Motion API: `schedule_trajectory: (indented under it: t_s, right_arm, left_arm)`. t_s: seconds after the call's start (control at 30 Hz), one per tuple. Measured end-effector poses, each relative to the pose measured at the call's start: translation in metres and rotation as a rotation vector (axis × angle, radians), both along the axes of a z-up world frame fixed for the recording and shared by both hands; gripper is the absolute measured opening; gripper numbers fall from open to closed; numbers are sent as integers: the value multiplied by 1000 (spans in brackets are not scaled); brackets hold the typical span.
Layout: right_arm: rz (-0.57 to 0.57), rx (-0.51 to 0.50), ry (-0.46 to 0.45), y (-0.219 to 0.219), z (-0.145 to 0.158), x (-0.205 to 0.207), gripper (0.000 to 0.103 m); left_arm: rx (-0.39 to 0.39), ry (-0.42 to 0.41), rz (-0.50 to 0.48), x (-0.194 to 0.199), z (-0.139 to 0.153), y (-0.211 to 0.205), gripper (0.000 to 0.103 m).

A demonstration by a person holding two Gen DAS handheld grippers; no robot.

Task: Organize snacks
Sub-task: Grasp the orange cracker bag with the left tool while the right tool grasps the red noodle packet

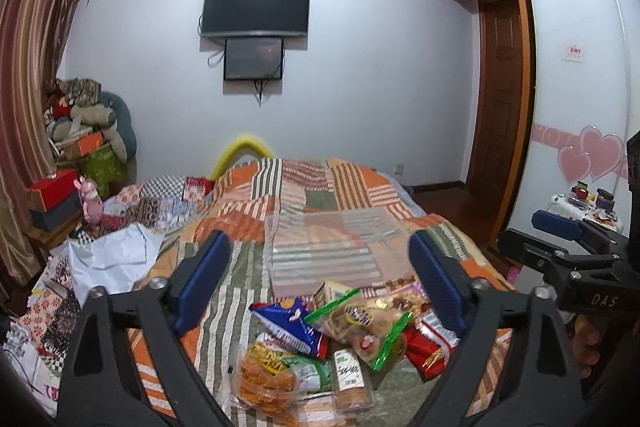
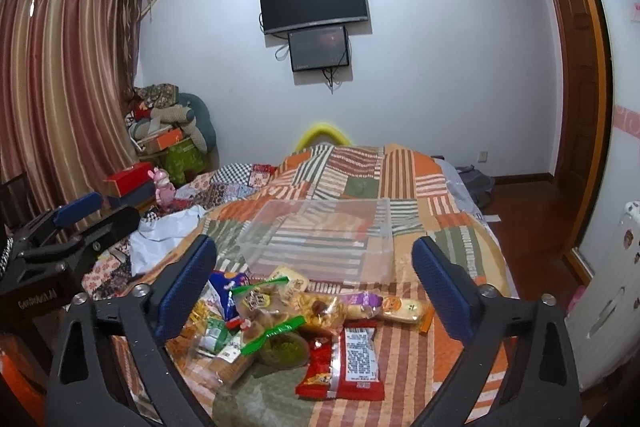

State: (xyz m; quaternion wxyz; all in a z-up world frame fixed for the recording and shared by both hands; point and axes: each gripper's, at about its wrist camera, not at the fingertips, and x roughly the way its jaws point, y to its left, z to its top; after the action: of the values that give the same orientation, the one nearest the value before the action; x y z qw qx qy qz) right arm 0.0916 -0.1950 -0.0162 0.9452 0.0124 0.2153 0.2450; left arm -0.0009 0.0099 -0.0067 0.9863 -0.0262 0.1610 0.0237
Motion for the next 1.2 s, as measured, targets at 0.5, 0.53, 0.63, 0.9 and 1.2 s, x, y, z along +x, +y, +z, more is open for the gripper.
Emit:
schedule_trajectory:
  t_s: [0.5,0.53,0.63,0.9,1.2]
  right_arm:
    - [19,-113,238,-10,-60,24,71]
    - [20,-116,255,-10,-64,25,71]
    - [29,-115,318,-11,-76,29,71]
    - [52,-136,440,-5,-108,43,71]
    - [72,-151,534,7,-134,61,72]
  left_arm:
    - [-20,303,48,25,-73,57,79]
    - [-22,319,47,26,-77,60,79]
    - [-28,382,25,30,-96,62,79]
    - [-36,510,-8,38,-139,60,88]
    - [-94,579,-30,49,-165,66,95]
